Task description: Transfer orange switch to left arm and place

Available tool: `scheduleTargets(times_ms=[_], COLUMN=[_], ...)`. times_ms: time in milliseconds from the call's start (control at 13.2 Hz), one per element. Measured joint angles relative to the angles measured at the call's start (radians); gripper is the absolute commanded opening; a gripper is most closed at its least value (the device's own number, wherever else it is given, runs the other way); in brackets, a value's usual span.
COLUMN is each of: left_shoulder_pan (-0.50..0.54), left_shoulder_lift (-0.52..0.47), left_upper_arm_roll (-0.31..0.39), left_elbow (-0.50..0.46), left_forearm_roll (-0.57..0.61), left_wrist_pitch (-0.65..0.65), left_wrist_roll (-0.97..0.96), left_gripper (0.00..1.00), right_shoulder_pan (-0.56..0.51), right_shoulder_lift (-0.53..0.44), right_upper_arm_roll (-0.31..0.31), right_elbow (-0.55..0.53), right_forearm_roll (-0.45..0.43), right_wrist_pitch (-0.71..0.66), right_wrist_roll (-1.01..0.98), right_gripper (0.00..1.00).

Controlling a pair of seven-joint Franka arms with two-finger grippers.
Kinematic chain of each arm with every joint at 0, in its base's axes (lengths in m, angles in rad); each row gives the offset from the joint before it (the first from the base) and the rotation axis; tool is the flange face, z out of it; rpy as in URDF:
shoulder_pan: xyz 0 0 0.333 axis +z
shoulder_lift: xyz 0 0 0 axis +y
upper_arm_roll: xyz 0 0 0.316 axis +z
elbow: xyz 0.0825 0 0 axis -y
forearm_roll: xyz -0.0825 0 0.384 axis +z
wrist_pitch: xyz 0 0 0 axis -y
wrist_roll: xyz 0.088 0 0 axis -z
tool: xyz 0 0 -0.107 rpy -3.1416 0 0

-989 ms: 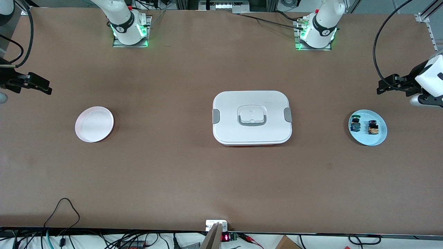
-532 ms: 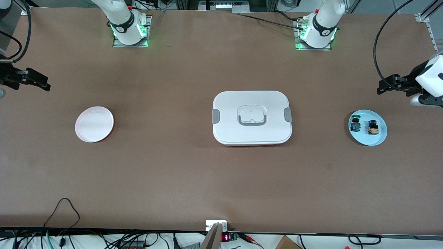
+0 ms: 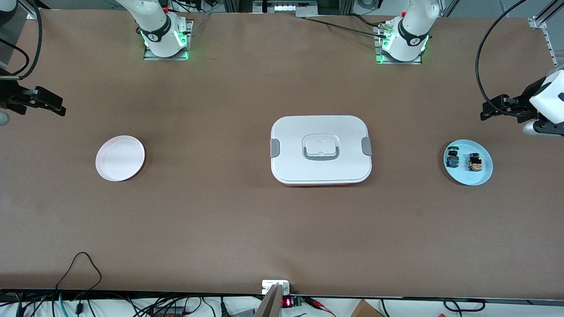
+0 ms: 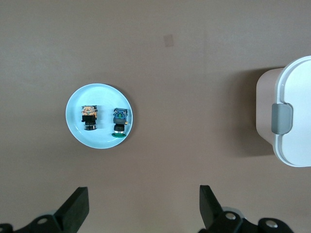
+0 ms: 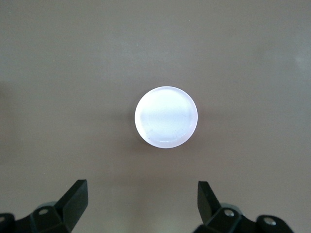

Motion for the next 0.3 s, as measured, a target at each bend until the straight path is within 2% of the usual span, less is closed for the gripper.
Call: scheduleTargets(times_ms=[304], left_shoulder_pan=[0.0], left_shoulder_lift=[0.0], left_upper_arm_roll=[0.0], left_elbow=[0.0], left_forearm_roll=[0.0], left_wrist_pitch=[-0.009], left_wrist_roll=[0.0], left_gripper=[1.0], right_shoulder_pan=[0.0], right_shoulder_lift=[0.0], right_upper_arm_roll=[0.0], right_elbow=[0.0], right_forearm_roll=[0.0], right_wrist_pitch=[0.0], right_wrist_roll=[0.0], right_gripper=[1.0])
